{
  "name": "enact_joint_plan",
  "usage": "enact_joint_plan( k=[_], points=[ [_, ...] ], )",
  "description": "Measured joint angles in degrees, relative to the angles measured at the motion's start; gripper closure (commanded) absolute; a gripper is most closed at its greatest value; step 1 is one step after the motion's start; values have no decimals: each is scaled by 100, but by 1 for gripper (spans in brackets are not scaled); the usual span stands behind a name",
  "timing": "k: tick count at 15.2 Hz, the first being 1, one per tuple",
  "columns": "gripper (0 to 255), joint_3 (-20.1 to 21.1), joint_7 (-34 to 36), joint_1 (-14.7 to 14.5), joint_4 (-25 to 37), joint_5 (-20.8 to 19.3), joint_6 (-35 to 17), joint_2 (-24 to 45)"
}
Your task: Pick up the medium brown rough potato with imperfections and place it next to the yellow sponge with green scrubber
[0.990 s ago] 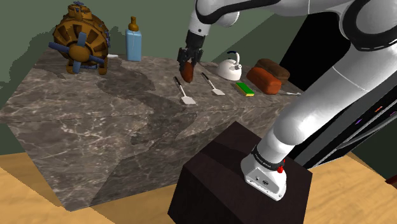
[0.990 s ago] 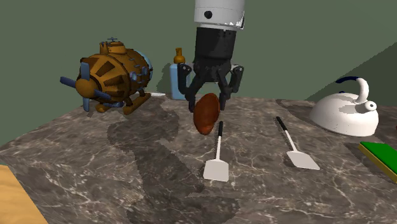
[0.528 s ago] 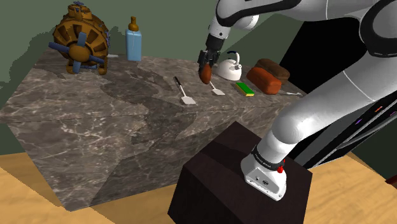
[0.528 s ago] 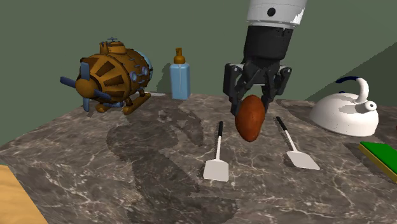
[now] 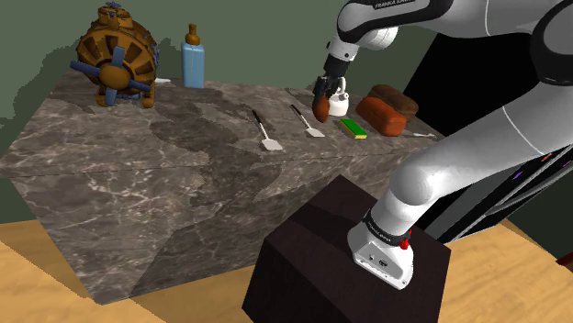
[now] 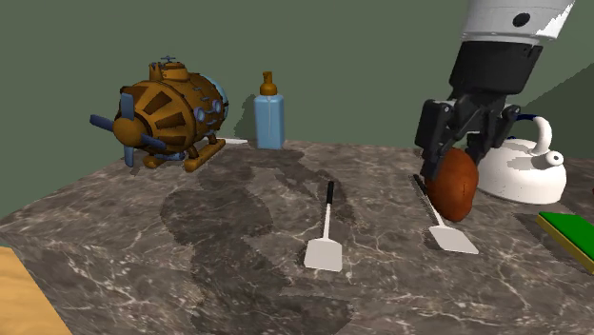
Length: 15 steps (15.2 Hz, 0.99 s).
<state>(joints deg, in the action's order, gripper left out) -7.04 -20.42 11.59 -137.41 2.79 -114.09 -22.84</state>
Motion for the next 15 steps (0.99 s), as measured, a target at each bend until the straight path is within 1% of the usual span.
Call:
enact_joint_plan(
  k=[8,12,15],
  points=[
    [255,-821,-1099,532,14,-412,251,-185],
    [255,-1246,-1664,760,91,-580,219,-62],
    [255,-1573,-2109,901,377,-654,313,138]
  ],
)
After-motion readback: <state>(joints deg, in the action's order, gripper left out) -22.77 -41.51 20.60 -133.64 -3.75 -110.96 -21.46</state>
